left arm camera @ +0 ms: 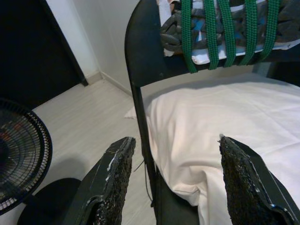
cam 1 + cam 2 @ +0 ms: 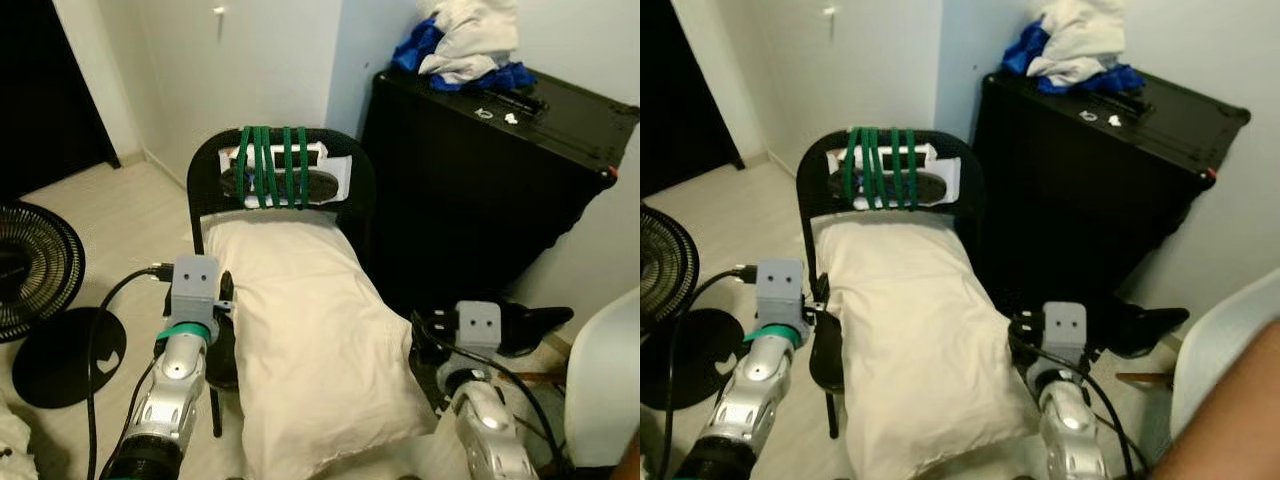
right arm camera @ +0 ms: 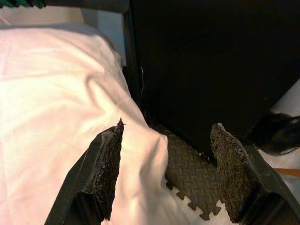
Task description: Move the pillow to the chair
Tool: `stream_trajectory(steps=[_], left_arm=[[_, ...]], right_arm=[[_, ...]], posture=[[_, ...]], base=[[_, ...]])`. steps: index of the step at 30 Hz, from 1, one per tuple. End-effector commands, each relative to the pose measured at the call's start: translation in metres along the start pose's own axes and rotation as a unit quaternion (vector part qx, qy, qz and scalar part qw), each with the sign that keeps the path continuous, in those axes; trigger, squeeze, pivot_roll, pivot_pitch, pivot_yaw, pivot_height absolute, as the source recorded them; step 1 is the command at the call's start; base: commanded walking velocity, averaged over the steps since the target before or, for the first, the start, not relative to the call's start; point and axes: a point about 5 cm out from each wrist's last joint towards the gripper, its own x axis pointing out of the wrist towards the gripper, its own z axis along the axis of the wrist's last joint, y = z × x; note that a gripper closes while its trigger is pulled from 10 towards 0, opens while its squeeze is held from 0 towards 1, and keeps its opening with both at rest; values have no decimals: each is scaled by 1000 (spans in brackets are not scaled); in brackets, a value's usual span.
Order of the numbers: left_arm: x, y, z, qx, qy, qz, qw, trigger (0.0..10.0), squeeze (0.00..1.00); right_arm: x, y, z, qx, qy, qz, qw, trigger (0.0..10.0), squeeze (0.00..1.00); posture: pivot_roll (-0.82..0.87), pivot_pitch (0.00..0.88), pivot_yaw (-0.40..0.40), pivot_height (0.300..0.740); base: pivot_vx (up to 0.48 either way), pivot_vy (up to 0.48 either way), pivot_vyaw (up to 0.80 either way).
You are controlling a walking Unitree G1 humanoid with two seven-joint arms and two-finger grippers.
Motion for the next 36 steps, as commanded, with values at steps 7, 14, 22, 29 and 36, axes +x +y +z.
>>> stream_trajectory(steps=[7, 14, 22, 29, 36], left_arm=[[-3, 0, -8, 6, 15, 0, 1000, 10000, 0], [-5, 0, -9, 8, 17, -2, 1000, 10000, 0], [-5, -4, -9, 8, 18, -11, 1000, 10000, 0], [-5, -6, -8, 6, 18, -14, 1000, 10000, 0], [-5, -6, -8, 3, 18, -14, 1000, 10000, 0]], right_arm=[[1, 5, 0, 2, 5, 7, 1000, 10000, 0], [-2, 8, -3, 2, 7, 11, 1000, 10000, 0], [-4, 8, -4, 3, 8, 8, 1000, 10000, 0], [-4, 7, -5, 3, 10, 7, 1000, 10000, 0], [-5, 6, -6, 4, 14, 6, 1000, 10000, 0]], posture=[[61, 3, 38, 740], [65, 4, 44, 740], [59, 1, 53, 740], [61, 0, 54, 740], [60, 0, 51, 740]], base=[[0, 0, 0], [0, 0, 0], [0, 0, 0], [0, 0, 0], [0, 0, 0]])
